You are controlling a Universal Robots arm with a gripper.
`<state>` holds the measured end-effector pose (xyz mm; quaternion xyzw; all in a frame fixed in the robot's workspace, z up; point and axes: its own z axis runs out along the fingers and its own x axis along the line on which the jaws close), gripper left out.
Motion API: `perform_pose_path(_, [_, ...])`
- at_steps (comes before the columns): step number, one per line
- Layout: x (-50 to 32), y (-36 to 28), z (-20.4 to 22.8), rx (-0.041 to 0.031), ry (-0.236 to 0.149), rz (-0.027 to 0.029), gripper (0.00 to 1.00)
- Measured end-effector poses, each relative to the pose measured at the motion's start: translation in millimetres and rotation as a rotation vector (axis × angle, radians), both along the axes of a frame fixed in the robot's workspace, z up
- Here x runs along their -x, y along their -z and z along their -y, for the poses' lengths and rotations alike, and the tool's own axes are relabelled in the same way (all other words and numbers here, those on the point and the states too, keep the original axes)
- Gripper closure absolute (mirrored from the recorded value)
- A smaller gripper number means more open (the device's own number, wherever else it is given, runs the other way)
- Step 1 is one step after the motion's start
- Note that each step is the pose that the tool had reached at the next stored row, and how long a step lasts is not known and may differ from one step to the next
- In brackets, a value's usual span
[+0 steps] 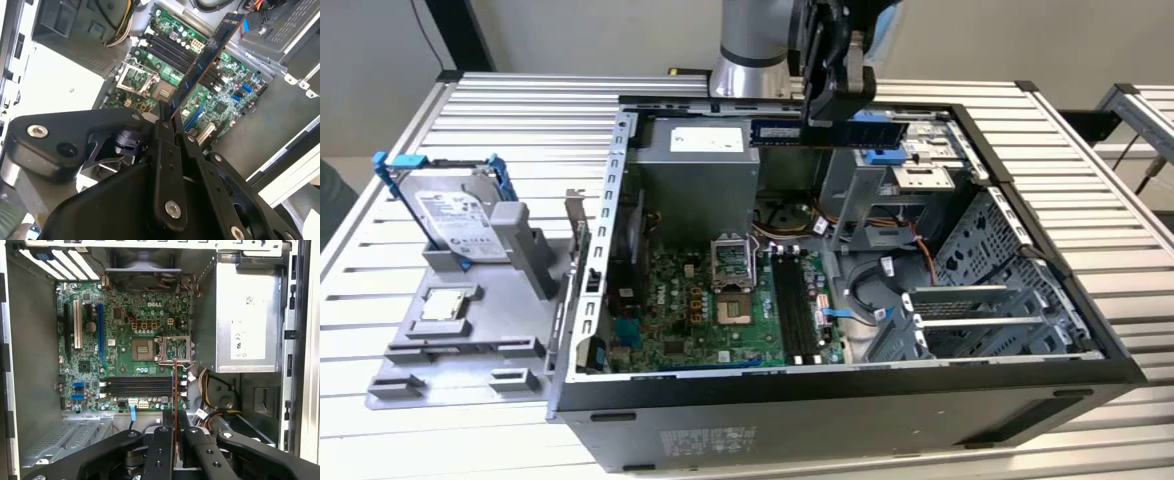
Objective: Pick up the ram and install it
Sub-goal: 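Press down the ram until it locks into place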
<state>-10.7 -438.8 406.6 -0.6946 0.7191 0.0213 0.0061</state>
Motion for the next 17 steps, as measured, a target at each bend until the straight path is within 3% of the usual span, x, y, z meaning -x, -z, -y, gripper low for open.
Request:
perform_pose_path(9, [0.0, 0.0, 0.1, 0.0000, 0.002, 0.0000, 1.00])
perform_pose_path(17, [0.0, 0.0, 0.1, 0.0000, 0.114, 0.0000, 1.00])
